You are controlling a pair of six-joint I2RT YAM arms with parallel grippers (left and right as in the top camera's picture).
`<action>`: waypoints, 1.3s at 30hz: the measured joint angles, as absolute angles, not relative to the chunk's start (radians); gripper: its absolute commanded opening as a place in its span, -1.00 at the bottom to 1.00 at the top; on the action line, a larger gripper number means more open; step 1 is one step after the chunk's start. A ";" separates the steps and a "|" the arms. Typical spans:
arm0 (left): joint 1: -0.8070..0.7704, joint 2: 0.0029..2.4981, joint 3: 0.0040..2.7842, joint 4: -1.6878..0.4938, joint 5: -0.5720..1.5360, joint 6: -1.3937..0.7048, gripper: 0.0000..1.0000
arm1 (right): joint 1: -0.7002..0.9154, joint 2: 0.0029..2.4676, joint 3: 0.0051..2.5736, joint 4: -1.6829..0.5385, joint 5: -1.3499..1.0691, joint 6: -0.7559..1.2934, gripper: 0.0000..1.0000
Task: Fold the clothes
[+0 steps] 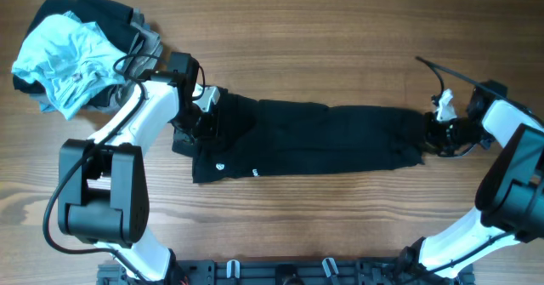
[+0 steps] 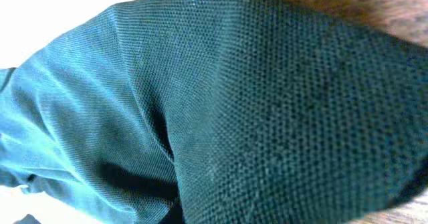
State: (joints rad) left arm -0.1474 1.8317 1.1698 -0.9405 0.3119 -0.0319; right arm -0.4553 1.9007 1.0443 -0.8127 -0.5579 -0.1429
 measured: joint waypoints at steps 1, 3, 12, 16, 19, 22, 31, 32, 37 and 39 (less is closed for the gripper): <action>-0.146 1.832 1.170 -0.944 0.312 -0.031 -0.66 | -0.462 1.901 1.052 -0.833 -0.557 -0.137 -0.92; -0.135 1.832 1.184 -0.993 0.312 -0.032 -0.68 | -0.488 1.900 1.097 -0.894 -0.553 -0.132 -0.92; -0.008 1.676 1.437 -1.174 0.311 -0.036 -0.46 | -0.449 1.628 1.306 -0.982 -0.530 -0.105 -0.91; -0.008 1.628 1.439 -1.175 0.311 -0.036 -0.44 | -0.231 1.602 1.306 -1.006 -0.521 -0.062 -0.91; -0.008 1.628 1.439 -1.175 0.311 -0.036 -0.43 | 0.010 1.611 1.306 -0.991 -0.464 0.025 -0.91; -0.008 1.628 1.439 -1.175 0.311 -0.036 -0.43 | 0.187 1.673 1.306 -0.987 -0.362 0.090 -0.91; -0.008 1.628 1.439 -1.187 0.312 -0.036 -0.41 | 0.200 1.776 1.306 -0.945 -0.189 0.156 -0.91; -0.008 1.628 1.439 -1.187 0.311 -0.036 -0.41 | 0.152 1.751 1.306 -0.953 -0.171 0.152 -0.91; -0.008 1.628 1.439 -1.187 0.311 -0.036 -0.40 | -0.251 1.659 1.308 -0.910 -0.074 0.077 -0.91; -0.008 1.628 1.439 -1.187 0.311 -0.036 -0.40 | -0.343 1.659 1.308 -0.867 -0.085 0.024 -0.91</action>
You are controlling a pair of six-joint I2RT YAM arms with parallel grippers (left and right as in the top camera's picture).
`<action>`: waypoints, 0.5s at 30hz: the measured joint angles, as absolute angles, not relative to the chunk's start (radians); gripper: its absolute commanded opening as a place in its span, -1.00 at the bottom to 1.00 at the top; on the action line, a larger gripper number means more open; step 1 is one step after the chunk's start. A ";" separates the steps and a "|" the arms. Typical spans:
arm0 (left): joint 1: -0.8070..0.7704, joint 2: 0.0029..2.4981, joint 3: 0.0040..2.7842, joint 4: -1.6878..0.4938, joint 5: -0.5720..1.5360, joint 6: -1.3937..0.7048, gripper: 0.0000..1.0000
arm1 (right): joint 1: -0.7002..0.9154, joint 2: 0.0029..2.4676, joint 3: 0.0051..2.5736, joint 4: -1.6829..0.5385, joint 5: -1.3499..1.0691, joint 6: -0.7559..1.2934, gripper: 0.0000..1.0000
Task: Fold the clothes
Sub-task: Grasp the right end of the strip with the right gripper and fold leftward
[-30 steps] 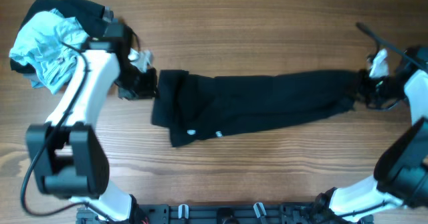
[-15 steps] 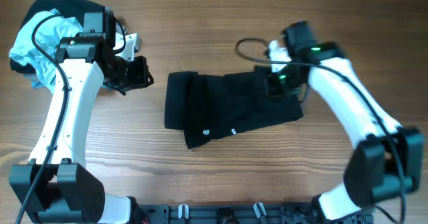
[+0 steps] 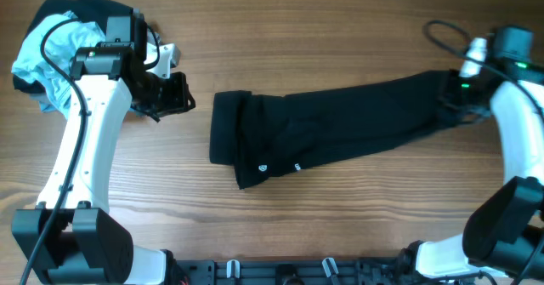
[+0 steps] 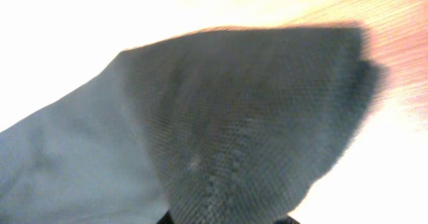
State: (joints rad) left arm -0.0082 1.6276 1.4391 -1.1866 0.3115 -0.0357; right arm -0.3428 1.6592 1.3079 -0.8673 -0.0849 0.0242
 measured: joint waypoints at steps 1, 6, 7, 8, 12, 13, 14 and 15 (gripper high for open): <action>-0.008 1.628 1.439 -1.187 0.311 -0.036 -0.40 | -0.379 1.659 1.308 -0.836 -0.090 -0.002 -0.91; -0.008 1.628 1.439 -1.186 0.311 -0.036 -0.40 | -0.393 1.659 1.308 -0.782 -0.108 -0.093 -0.91; -0.008 1.628 1.439 -1.187 0.311 -0.036 -0.40 | -0.382 1.659 1.308 -0.784 -0.109 -0.101 -0.91; -0.008 1.628 1.439 -1.186 0.311 -0.036 -0.40 | -0.372 1.659 1.308 -0.790 -0.112 -0.105 -0.91; -0.008 1.628 1.439 -1.186 0.311 -0.036 -0.40 | -0.315 1.659 1.308 -0.824 -0.112 -0.107 -0.91; -0.008 1.628 1.439 -1.186 0.311 -0.036 -0.40 | -0.298 1.659 1.306 -0.825 -0.112 -0.106 -0.92; -0.008 1.628 1.439 -1.186 0.311 -0.036 -0.40 | -0.280 1.659 1.300 -0.823 -0.111 -0.106 -0.92; -0.008 1.628 1.439 -1.185 0.311 -0.036 -0.39 | -0.262 1.659 1.290 -0.819 -0.111 -0.107 -0.91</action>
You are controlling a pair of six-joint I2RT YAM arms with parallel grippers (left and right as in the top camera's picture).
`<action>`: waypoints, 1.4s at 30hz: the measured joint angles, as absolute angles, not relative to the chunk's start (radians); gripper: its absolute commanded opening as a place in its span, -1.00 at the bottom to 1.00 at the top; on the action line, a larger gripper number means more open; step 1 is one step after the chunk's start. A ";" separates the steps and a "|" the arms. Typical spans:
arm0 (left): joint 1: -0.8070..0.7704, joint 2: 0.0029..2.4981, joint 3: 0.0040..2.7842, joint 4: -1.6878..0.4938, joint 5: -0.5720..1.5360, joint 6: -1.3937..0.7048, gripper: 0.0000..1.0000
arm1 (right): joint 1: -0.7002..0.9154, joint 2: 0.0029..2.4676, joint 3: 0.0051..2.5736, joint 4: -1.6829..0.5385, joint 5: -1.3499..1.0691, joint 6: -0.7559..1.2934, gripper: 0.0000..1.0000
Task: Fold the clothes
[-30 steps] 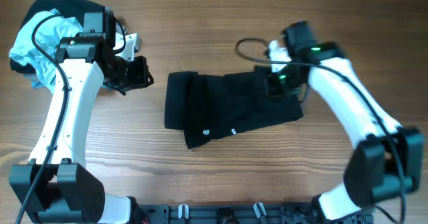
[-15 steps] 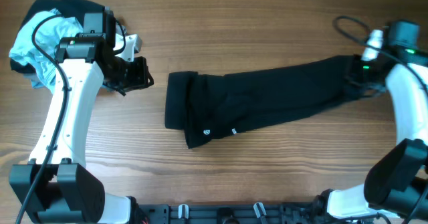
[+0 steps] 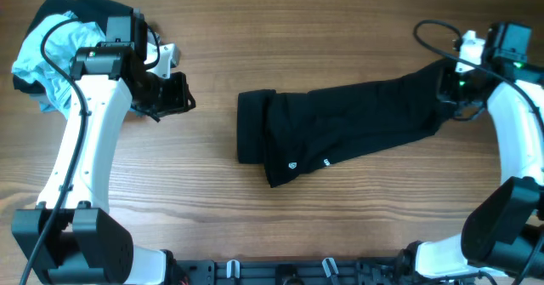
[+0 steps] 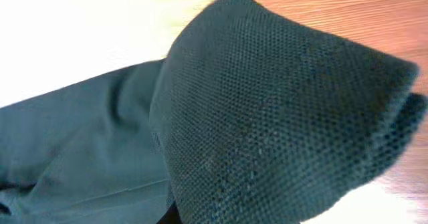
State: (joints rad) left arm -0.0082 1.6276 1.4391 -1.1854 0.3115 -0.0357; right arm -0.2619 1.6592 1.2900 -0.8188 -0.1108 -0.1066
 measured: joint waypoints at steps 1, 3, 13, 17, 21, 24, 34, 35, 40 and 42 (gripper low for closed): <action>-0.008 1.628 1.439 -1.186 0.311 -0.036 -0.39 | -0.236 1.659 1.266 -0.811 -0.110 -0.106 -0.91; -0.008 1.628 1.439 -1.185 0.311 -0.036 -0.38 | -0.188 1.659 1.210 -0.799 -0.112 -0.106 -0.91; -0.008 1.628 1.439 -1.185 0.311 -0.040 0.02 | -0.042 1.659 1.175 -0.802 -0.139 -0.084 -0.13; -0.008 1.628 1.439 -1.185 0.311 -0.040 0.04 | -0.049 1.659 1.175 -0.789 -0.138 -0.081 -0.40; -0.008 1.628 1.439 -1.182 0.311 -0.039 0.04 | -0.053 1.659 1.175 -0.780 -0.137 -0.062 -0.67; -0.008 1.628 1.421 -1.180 0.311 -0.039 0.02 | -0.058 1.665 1.174 -0.744 -0.081 0.009 -0.73; -0.008 1.628 1.396 -1.168 0.312 -0.039 0.01 | -0.094 1.851 1.171 -0.881 -0.609 -0.281 -0.91; -0.008 1.628 1.396 -1.165 0.312 -0.039 0.01 | -0.072 1.848 1.171 -0.925 -0.695 -0.356 -0.92; -0.008 1.628 1.396 -1.163 0.312 -0.040 0.02 | -0.052 1.768 1.170 -0.855 -0.617 -0.310 -0.87; -0.008 1.628 1.396 -1.164 0.313 -0.040 0.03 | -0.060 1.731 1.170 -0.821 -0.540 -0.242 -0.86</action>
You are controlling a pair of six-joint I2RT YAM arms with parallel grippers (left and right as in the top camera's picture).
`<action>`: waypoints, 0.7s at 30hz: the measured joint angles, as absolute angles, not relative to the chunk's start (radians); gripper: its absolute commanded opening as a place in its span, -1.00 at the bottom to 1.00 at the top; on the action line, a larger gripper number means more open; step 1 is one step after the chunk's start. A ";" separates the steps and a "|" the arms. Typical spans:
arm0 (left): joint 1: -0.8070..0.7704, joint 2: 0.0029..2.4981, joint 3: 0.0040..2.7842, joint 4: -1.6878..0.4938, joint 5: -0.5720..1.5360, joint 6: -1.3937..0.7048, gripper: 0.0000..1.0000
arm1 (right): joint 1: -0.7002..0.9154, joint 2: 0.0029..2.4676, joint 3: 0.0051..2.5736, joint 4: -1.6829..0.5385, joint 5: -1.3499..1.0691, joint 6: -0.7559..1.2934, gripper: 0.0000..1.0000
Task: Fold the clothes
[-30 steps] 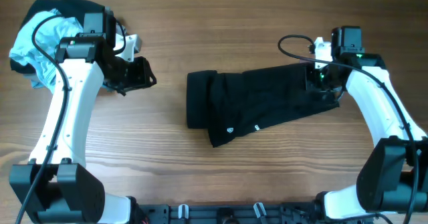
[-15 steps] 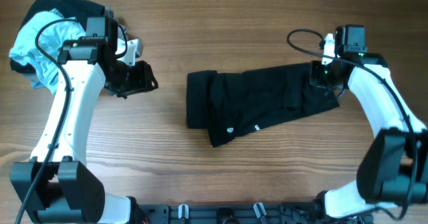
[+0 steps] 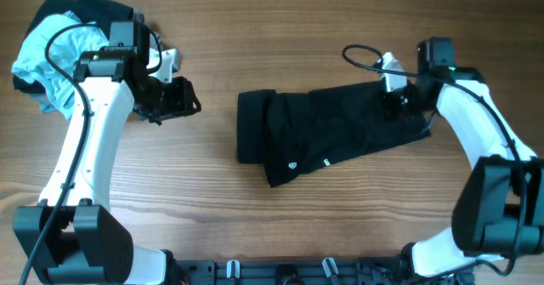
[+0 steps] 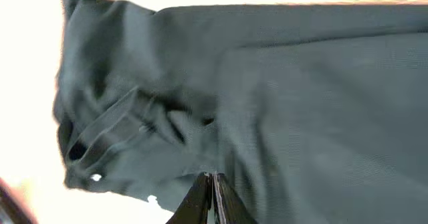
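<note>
A long black garment (image 3: 323, 136) lies across the middle of the table, its folded left end (image 3: 253, 125) thick and squared. My right gripper (image 3: 401, 100) is over the garment's right part, shut on its right end, which is lifted and brought leftward over the rest. In the right wrist view the shut gripper (image 4: 212, 177) points down at the dark cloth (image 4: 301, 103) spread below it. My left gripper (image 3: 180, 99) hangs open to the left of the garment, apart from it, with nothing in it.
A pile of clothes (image 3: 68, 51), light blue on top of dark pieces, sits at the far left corner behind the left arm. A cable (image 3: 361, 54) loops above the right wrist. Bare wooden tabletop (image 3: 280, 225) runs along the front.
My right gripper has moved left with the garment's right end, from the far right edge to over the garment. The garment's left end and the left arm stay where they were.
First both grippers were at the ends of the stretched-out garment, left near the pile. Then the left gripper was off it and open, and the garment sat further right, angled up toward the right gripper. Now its right end is carried leftward over itself.
</note>
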State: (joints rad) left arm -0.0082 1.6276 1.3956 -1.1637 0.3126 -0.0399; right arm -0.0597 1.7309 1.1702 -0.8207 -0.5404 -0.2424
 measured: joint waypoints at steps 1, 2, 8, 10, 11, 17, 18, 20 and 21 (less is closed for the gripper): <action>-0.008 1.628 1.396 -1.168 0.315 -0.040 0.03 | -0.060 1.722 1.170 -0.812 -0.515 -0.203 -0.87; -0.008 1.628 1.393 -1.170 0.326 -0.039 0.07 | -0.060 1.720 1.170 -0.809 -0.490 -0.154 -0.88; -0.119 1.627 1.168 -0.891 0.528 -0.046 0.64 | -0.060 1.720 1.170 -0.800 -0.428 -0.030 -0.71; -0.205 1.647 1.079 -0.789 0.596 -0.060 0.77 | -0.060 1.720 1.170 -0.799 -0.424 -0.006 -0.71; -0.261 1.673 1.039 -0.732 0.631 -0.082 0.81 | -0.060 1.720 1.170 -0.799 -0.424 0.003 -0.72; -0.345 1.749 1.023 -0.683 0.660 -0.150 1.00 | -0.060 1.720 1.170 -0.810 -0.421 0.012 -0.71; -0.342 1.750 1.023 -0.685 0.660 -0.157 1.00 | -0.060 1.720 1.170 -0.810 -0.421 0.012 -0.71; -0.328 1.750 1.023 -0.702 0.660 -0.160 1.00 | -0.060 1.720 1.170 -0.811 -0.421 0.012 -0.71; -0.309 1.750 1.023 -0.718 0.660 -0.160 1.00 | -0.060 1.720 1.170 -0.811 -0.421 0.012 -0.71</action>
State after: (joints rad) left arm -0.3092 1.7500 1.0229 -0.7177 0.6601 -0.1604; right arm -0.0605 1.7203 1.1702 -0.8112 -0.4213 0.0116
